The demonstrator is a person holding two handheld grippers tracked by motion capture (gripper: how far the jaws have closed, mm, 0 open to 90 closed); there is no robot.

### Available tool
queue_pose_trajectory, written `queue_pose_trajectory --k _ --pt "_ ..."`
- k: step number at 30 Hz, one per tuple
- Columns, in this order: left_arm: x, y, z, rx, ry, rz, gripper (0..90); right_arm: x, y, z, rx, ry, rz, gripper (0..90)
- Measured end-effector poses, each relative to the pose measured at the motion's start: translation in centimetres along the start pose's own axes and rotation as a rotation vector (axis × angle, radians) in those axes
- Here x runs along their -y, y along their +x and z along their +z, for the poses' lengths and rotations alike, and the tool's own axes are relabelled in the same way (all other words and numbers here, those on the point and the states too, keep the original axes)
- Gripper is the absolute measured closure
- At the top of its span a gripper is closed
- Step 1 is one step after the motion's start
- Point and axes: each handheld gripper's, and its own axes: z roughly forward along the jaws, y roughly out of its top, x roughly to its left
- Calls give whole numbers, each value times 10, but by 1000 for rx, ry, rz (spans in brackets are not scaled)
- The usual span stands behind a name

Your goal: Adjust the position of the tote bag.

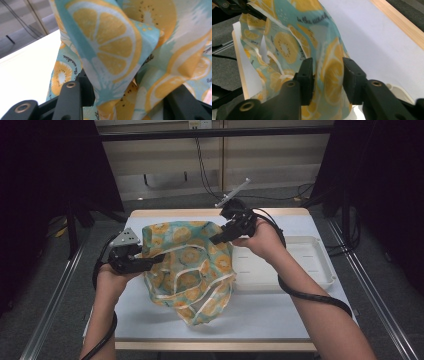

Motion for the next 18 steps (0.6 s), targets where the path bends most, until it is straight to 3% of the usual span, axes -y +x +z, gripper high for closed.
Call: queue_pose_trajectory --k 5,7,10,11,12,18 --pt "0 2 -6 -11 7 -5 417 6 -2 -6 5 5 10 683" --pt "0 3 -9 -12 -1 -10 373 8 -5 -9 3 0 37 724" --pt "-2 2 -11 -16 16 4 307 9 -6 -9 -11 3 42 788" --pt "-2 3 -11 -21 19 -3 271 9 -6 -9 -11 3 42 788" --pt "-3 3 -11 -42 52 -27 235 8 -6 -8 -11 4 36 815" --pt "-4 4 -10 -63 76 -29 89 6 -4 -6 4 6 31 888"
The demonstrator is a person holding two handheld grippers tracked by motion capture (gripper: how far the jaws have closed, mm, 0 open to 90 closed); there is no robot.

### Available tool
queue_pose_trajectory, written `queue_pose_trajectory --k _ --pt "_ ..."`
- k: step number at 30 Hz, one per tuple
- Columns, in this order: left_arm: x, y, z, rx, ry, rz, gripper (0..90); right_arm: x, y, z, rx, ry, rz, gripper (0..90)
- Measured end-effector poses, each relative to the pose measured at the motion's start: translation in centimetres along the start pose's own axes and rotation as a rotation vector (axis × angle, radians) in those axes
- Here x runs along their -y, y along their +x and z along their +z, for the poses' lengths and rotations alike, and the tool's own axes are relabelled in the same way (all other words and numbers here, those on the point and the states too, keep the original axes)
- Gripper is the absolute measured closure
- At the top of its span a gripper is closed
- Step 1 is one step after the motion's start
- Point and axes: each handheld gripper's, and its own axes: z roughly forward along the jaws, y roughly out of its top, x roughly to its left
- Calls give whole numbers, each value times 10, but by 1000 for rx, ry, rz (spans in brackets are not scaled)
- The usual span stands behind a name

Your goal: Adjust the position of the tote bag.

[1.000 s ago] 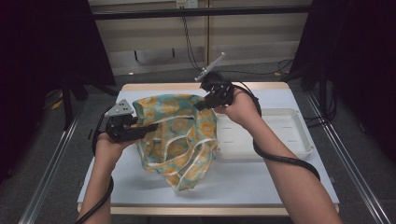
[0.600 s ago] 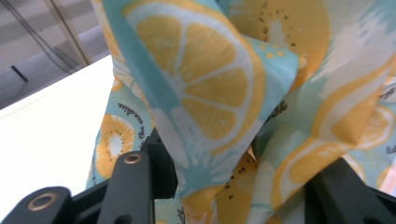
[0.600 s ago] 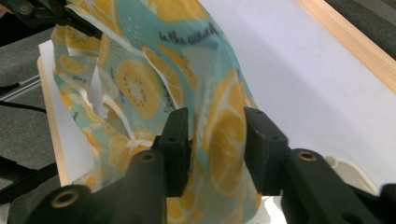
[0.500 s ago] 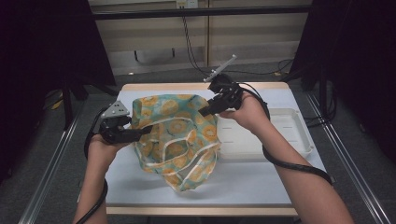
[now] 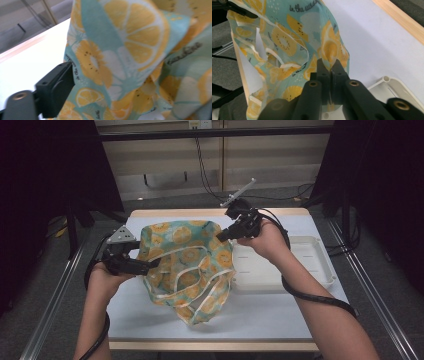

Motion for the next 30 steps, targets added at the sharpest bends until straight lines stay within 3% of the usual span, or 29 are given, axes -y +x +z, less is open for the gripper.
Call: queue_pose_trajectory --k 4,20,26,30 --pt "-2 0 -6 -2 -32 -17 58 -1 0 1 -1 -3 3 889" --pt "-8 -1 -18 -22 -38 -12 79 -7 0 -10 -12 -46 1 882" --pt "-10 -2 -19 -28 -48 -15 67 -6 -2 -11 -11 -58 14 819" --pt "-11 -4 -21 -23 -48 -19 59 -5 -2 -14 -15 -56 8 857"
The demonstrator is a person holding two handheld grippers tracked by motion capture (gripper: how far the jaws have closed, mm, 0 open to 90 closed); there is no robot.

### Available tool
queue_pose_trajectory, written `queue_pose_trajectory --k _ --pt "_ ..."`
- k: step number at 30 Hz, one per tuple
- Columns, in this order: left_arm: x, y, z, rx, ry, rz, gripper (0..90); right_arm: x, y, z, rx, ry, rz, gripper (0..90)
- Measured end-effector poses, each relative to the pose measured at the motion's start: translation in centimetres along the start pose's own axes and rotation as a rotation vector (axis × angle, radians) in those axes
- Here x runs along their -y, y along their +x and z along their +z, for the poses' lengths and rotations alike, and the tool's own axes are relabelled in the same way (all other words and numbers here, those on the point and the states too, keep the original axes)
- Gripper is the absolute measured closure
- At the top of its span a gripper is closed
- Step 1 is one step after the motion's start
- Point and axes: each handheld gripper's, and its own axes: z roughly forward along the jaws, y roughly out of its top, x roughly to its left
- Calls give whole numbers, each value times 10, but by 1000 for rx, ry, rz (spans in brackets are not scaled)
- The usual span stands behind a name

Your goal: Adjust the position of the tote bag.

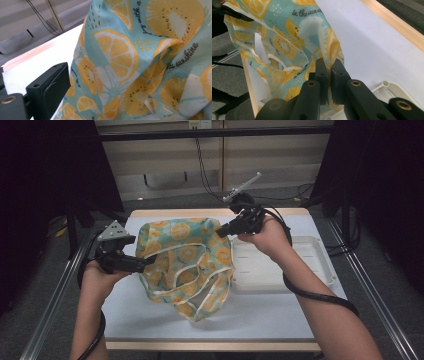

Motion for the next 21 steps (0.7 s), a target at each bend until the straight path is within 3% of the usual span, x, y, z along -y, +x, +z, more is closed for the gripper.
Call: queue_pose_trajectory --k 7,11,21 --pt "-5 -2 -3 8 11 13 60 -1 2 -5 -3 8 6 884" --pt "-3 0 0 8 25 -1 58 -3 4 -4 2 8 5 878" --pt "-1 5 -2 -24 33 -15 22 -6 4 0 -10 15 28 692"
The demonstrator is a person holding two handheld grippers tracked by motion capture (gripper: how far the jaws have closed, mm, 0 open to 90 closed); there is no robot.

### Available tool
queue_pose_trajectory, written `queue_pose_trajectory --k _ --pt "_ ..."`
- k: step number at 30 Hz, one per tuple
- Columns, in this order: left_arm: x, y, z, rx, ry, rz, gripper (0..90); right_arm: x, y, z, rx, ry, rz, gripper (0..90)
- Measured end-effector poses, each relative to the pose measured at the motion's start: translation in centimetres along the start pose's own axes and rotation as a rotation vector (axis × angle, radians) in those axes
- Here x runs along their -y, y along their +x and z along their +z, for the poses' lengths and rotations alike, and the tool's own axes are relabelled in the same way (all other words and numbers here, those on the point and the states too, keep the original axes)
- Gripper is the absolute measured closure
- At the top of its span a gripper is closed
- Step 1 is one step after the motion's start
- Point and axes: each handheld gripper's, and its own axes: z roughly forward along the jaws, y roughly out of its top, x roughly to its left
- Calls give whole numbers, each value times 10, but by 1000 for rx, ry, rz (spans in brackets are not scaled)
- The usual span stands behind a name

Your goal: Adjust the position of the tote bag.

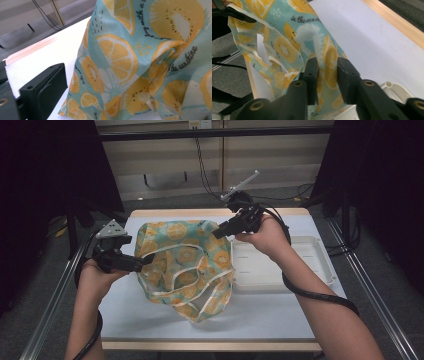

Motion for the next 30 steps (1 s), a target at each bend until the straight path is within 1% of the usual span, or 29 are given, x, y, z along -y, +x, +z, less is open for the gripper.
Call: queue_pose_trajectory --k 2,3,4,5,6,7,8,9,10,12,13,14,15,16,17,18,19,21,22,23,24,25,26,27,28,29,30 --pt "0 0 0 7 -4 -4 14 0 0 0 1 0 1 679" --pt "-1 -1 1 29 1 -6 31 0 0 0 0 3 6 636" --pt "-1 -1 1 29 1 -6 36 0 -1 0 0 8 5 626" --pt "-3 -2 1 52 7 2 52 0 -1 0 3 8 4 611" --pt "-3 -2 1 52 7 2 95 1 0 -1 4 9 8 597" --pt "-3 -3 1 62 4 12 117 1 0 -1 6 5 7 580" --pt "-4 -3 1 68 2 11 117 1 -1 -2 8 -2 11 580" --pt "-5 -3 1 65 4 14 116 2 -1 -2 7 -6 11 580" --pt "-6 -4 1 52 9 15 116 2 -1 -2 7 -6 11 580" --pt "-8 -4 0 57 7 14 117 3 -2 -4 13 0 4 586" --pt "-10 -3 -1 55 14 20 126 3 -2 -6 7 1 16 652" --pt "-11 -3 -2 52 9 21 126 3 -2 -6 7 1 16 652" --pt "-12 -2 -4 53 15 23 126 3 -2 -6 9 -5 16 678" --pt "-14 0 -7 60 9 6 131 3 -2 -8 6 -13 9 716" --pt "-16 0 -8 61 7 12 144 3 -2 -9 7 -9 10 750" --pt "-16 0 -8 61 7 12 167 3 -2 -9 7 -9 10 750" --pt "-17 1 -10 69 2 15 167 3 -2 -9 10 -13 13 774" --pt "-20 2 -12 78 -1 18 230 2 -3 -10 4 -20 10 823" --pt "-21 3 -12 90 -2 13 252 2 -2 -11 4 -22 15 848" --pt "-23 4 -13 104 6 5 307 1 -2 -12 7 -24 18 891" --pt "-24 4 -13 104 10 5 355 1 -1 -13 8 -22 11 900" --pt "-25 5 -13 99 18 10 396 0 0 -13 14 -22 5 900" --pt "-26 5 -13 106 16 7 396 0 0 -13 14 -22 5 900" --pt "-27 5 -13 104 26 10 401 -1 0 -12 -1 -15 -9 895" --pt "-28 5 -12 99 23 6 408 0 1 -11 -4 -12 -11 842" --pt "-28 5 -13 90 25 8 413 0 1 -10 -6 -7 -5 768" --pt "-29 5 -14 93 25 10 413 0 1 -10 -6 -7 -5 768"
